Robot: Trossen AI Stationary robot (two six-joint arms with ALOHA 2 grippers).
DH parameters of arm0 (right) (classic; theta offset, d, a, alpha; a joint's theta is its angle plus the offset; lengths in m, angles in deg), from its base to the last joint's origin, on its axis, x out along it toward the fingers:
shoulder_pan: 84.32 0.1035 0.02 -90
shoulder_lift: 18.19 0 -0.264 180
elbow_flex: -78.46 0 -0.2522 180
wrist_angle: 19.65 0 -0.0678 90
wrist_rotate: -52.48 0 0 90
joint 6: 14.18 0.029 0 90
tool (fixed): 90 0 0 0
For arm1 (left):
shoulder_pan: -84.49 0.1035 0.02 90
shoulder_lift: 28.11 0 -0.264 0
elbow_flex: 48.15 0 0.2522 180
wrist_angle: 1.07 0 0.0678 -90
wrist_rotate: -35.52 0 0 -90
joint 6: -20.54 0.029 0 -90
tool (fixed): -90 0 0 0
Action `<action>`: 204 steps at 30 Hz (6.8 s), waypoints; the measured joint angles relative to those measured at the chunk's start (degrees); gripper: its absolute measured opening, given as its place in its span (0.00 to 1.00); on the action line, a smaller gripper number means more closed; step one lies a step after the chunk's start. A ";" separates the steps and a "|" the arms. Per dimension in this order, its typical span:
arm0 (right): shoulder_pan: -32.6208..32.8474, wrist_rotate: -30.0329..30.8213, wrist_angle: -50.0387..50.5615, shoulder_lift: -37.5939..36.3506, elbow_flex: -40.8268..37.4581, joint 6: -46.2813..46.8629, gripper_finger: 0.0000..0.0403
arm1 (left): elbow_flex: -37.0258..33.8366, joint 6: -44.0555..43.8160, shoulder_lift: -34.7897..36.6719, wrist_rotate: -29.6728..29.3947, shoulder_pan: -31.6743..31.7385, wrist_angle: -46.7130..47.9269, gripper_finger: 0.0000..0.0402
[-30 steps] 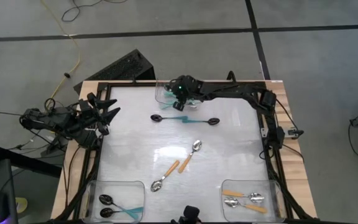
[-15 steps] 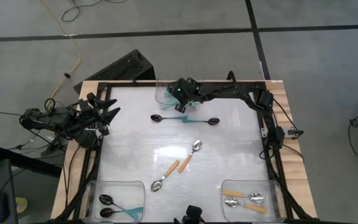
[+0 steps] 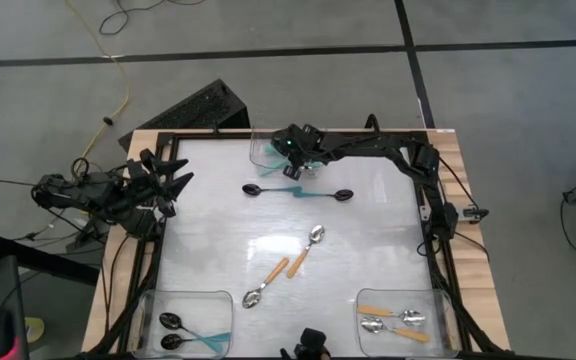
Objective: Sort silverware by color (type)
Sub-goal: Put the blue spoon into the top transparent bin, then put the right orange spoon into the bottom right transparent bin
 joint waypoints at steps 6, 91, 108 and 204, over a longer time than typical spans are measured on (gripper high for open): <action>0.03 0.00 -0.48 0.00 0.00 1.41 0.20 | 0.00 -0.02 0.00 0.00 0.00 0.00 0.47; 14.47 2.04 13.99 -68.94 -34.09 16.10 0.43 | -0.02 -2.79 0.00 0.48 -0.02 0.19 0.47; 14.26 2.45 -20.44 -74.24 -58.29 14.95 0.43 | -0.02 -4.42 -0.02 0.47 -0.01 1.11 0.47; 28.50 2.48 -45.57 -80.28 -77.94 29.67 0.46 | -0.86 -8.22 0.00 0.04 0.00 3.27 0.47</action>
